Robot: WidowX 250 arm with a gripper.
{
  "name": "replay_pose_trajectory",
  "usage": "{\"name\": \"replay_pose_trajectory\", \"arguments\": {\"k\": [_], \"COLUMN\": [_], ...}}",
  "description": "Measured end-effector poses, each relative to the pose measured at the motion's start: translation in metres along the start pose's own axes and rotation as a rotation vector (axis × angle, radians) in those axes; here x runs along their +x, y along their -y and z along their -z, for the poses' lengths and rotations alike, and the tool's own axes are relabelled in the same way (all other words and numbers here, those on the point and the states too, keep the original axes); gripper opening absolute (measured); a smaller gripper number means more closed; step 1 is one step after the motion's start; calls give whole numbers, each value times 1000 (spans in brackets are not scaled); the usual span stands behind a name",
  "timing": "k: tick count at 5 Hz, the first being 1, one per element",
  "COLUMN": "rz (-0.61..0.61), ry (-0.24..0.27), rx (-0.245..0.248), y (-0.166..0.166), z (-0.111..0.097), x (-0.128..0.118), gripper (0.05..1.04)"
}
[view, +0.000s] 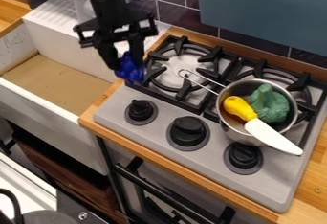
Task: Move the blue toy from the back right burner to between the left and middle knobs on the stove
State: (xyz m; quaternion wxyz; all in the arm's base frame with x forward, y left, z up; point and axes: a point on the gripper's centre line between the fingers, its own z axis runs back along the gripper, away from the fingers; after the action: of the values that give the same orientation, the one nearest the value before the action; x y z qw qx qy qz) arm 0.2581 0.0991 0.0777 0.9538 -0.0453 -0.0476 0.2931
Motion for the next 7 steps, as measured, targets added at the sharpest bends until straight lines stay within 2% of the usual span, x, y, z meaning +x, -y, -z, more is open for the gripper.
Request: {"name": "replay_pose_trajectory", "arguments": {"k": [1, 2, 3, 4, 5, 7], "rz": [11, 51, 44, 61, 82, 93], "ry": [30, 40, 65, 62, 80, 75], "rx": [-10, -20, -55, -56, -41, -16], "y": [10, 18, 33, 41, 40, 35], "z": [8, 12, 17, 23, 29, 38], "x": [-3, -5, -5, -8, -11, -17], "gripper": [490, 490, 490, 490, 490, 490]}}
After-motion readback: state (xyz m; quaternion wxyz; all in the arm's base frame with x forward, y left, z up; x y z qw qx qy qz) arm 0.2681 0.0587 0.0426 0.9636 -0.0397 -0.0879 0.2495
